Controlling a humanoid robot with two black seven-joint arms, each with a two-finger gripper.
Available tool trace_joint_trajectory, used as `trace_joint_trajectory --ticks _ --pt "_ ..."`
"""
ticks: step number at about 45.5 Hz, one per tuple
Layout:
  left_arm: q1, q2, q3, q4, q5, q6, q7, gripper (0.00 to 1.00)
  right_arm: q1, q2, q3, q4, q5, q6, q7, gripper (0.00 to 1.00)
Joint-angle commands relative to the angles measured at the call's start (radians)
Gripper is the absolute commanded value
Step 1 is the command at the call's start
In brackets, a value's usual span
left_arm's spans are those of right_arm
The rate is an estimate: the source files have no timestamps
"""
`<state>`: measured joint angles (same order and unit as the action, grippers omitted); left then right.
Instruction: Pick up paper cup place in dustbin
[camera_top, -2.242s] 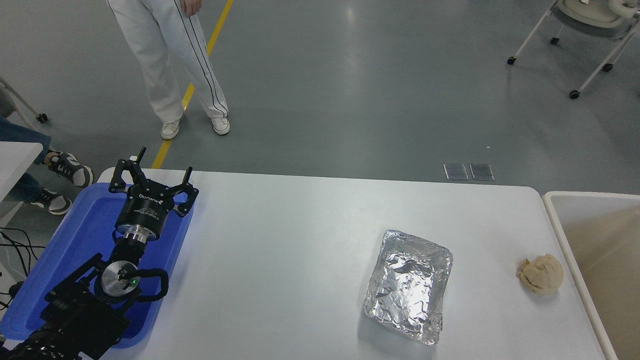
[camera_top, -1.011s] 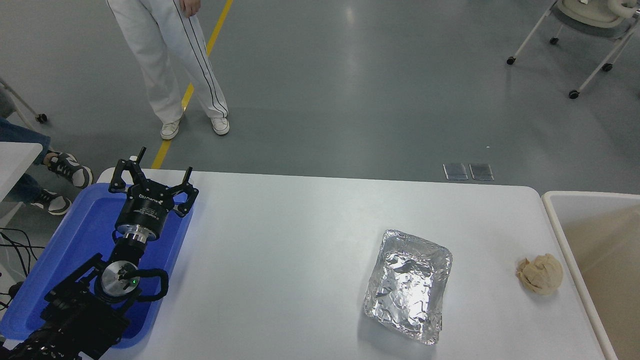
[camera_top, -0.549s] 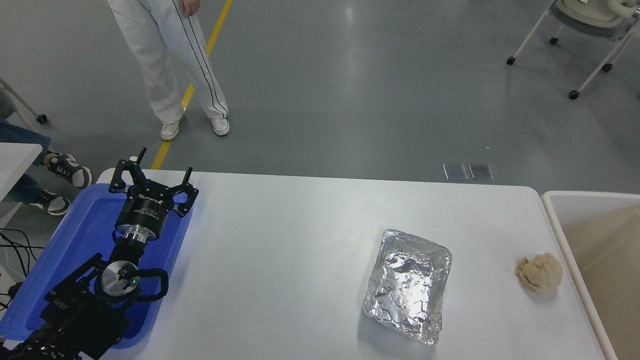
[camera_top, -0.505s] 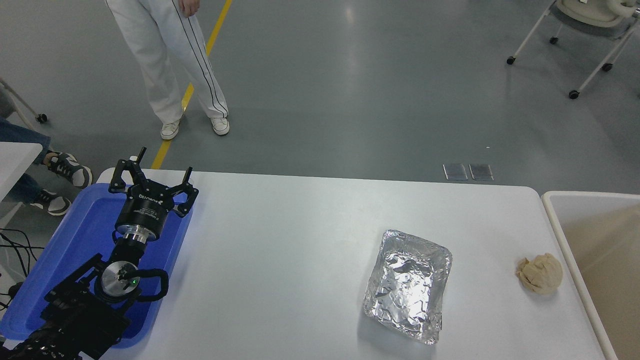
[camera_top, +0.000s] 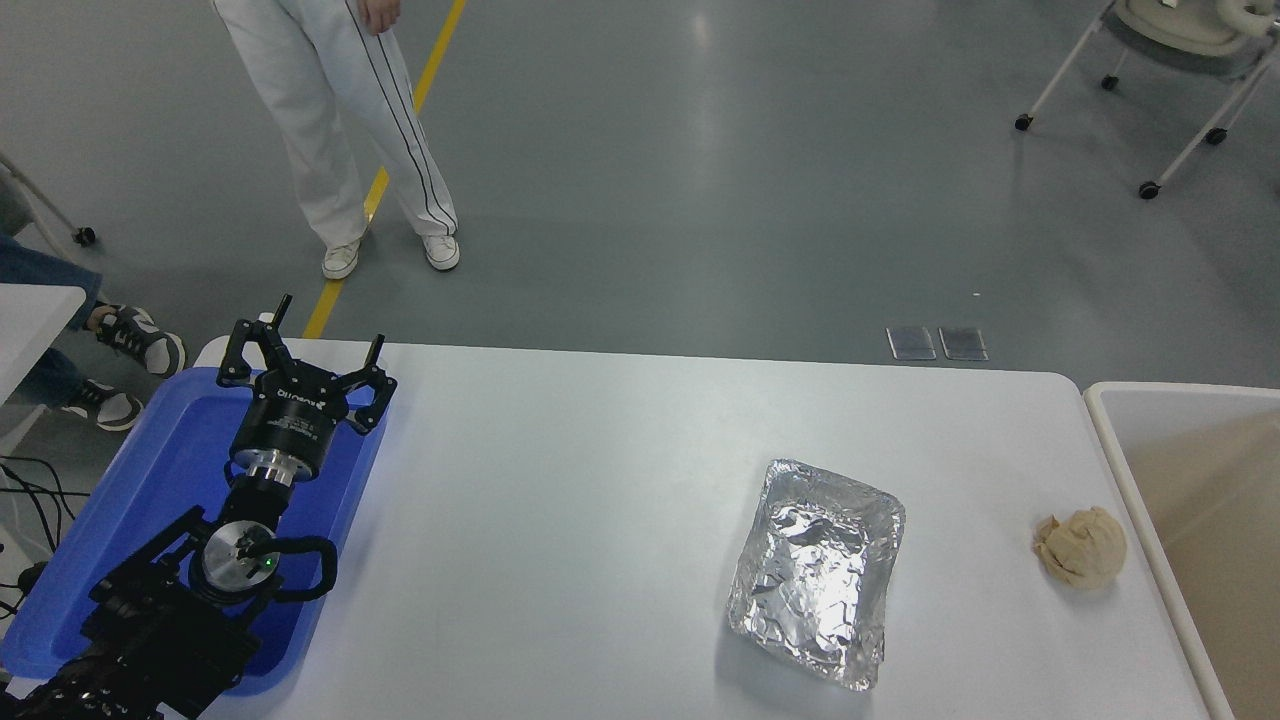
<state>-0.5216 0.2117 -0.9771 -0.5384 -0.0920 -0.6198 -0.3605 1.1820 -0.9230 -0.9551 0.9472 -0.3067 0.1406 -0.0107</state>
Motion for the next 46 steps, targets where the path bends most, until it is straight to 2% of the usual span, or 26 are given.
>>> trace_joint_trajectory --ticks 1,8,14,22,26,34,40,46 --pt "0.000 0.000 0.000 0.000 0.000 0.000 0.000 1.00 0.301 0.016 -0.275 0.166 -0.002 0.115 0.002 1.00" --pt "0.000 0.000 0.000 0.000 0.000 0.000 0.000 1.00 0.439 0.061 -0.378 0.223 -0.002 0.253 0.002 1.00" --pt "0.000 0.000 0.000 0.000 0.000 0.000 0.001 1.00 0.596 0.151 -0.485 0.266 -0.003 0.445 0.001 1.00" --pt "0.000 0.000 0.000 0.000 0.000 0.000 0.000 1.00 0.715 0.216 -0.507 0.283 -0.005 0.626 0.000 1.00" --pt "0.000 0.000 0.000 0.000 0.001 0.000 0.000 1.00 0.746 0.263 -0.496 0.295 -0.009 0.645 -0.002 1.00" --pt "0.000 0.000 0.000 0.000 0.000 0.000 0.000 1.00 0.824 0.286 -0.453 0.318 -0.020 0.645 -0.009 1.00" --pt "0.000 0.000 0.000 0.001 0.000 0.000 0.000 1.00 0.858 0.358 -0.424 0.326 -0.014 0.645 -0.106 1.00" --pt "0.000 0.000 0.000 0.000 0.000 0.000 0.000 1.00 0.932 0.389 -0.407 0.363 0.000 0.645 -0.114 1.00"
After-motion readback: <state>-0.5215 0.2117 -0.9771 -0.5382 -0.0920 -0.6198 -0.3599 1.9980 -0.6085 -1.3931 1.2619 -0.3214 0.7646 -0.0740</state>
